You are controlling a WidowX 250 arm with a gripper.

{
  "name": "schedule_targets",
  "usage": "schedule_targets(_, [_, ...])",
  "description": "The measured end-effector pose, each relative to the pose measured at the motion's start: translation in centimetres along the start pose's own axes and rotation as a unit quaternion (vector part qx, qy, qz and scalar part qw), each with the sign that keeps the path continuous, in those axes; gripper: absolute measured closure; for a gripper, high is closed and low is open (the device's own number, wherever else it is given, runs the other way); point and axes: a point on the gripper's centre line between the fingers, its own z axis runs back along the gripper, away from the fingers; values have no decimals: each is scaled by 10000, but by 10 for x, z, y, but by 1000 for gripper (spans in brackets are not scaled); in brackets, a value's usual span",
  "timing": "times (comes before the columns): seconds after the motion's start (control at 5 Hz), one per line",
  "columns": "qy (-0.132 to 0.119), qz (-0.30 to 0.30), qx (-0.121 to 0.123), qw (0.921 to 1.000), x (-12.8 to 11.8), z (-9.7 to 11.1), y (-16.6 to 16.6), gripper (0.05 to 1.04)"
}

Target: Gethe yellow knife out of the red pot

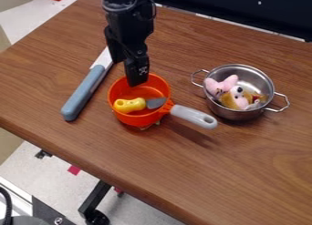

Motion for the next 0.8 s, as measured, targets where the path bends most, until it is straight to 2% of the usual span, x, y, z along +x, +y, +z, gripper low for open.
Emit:
schedule_targets(0.6, [12,-70,-53,10000,-7,-15,-13,84])
schedule_targets(0.8, [8,-61,50,10000,-5,-18,-16,84])
